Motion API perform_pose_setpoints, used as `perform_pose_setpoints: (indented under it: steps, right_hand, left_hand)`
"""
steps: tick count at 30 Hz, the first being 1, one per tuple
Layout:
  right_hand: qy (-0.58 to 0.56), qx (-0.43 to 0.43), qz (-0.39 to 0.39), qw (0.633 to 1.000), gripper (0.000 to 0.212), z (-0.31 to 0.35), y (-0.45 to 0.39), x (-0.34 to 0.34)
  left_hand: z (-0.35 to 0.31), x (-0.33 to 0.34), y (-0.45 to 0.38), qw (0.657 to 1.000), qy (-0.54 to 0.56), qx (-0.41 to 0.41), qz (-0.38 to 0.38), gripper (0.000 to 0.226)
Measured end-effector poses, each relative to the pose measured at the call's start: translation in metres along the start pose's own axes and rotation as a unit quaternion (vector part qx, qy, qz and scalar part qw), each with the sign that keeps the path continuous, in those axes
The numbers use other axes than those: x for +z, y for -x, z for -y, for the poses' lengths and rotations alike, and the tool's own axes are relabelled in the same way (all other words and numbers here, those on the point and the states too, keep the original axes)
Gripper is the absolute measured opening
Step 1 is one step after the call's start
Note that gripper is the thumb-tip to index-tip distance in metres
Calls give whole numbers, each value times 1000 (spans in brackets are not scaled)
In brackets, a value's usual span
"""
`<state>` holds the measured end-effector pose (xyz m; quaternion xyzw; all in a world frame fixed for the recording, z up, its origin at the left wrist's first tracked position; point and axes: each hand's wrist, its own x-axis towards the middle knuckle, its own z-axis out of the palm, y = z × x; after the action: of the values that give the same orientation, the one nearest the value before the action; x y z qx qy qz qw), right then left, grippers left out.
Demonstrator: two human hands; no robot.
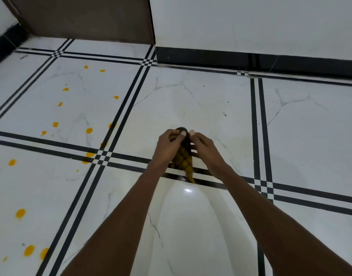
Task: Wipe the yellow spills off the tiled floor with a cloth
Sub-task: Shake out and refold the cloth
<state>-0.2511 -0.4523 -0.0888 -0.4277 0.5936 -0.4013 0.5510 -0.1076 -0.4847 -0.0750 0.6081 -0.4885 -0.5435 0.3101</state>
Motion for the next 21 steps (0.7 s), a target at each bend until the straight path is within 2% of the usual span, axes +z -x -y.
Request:
perform_pose_setpoints:
  steps: [3,6,9,12,16,21]
  right_hand:
    - [-99,41,32,994,38,22,-3,9]
    - [-123,52,38,990,35,35,-5,14]
    - [-183,72,20,980,33,41,-7,19]
    - [-264,111,-5,958,35,42,-8,23]
    - [-297,128,12,946,40,39,-4,31]
    - [-315,130,30,940,44,35,-3,36]
  left_hand:
    - [-26,-12,7,1000,23,-11,10,37]
    - [-41,-21,10,999,16,-28,24,44]
    - [-41,-29,11,998,49,-8,24,37]
    - [-36,-36,11,994,105,-4,-22,23]
    - [-26,-40,13,998,49,-19,-25,18]
    - [-24,-39,17,995,90,-25,-38,30]
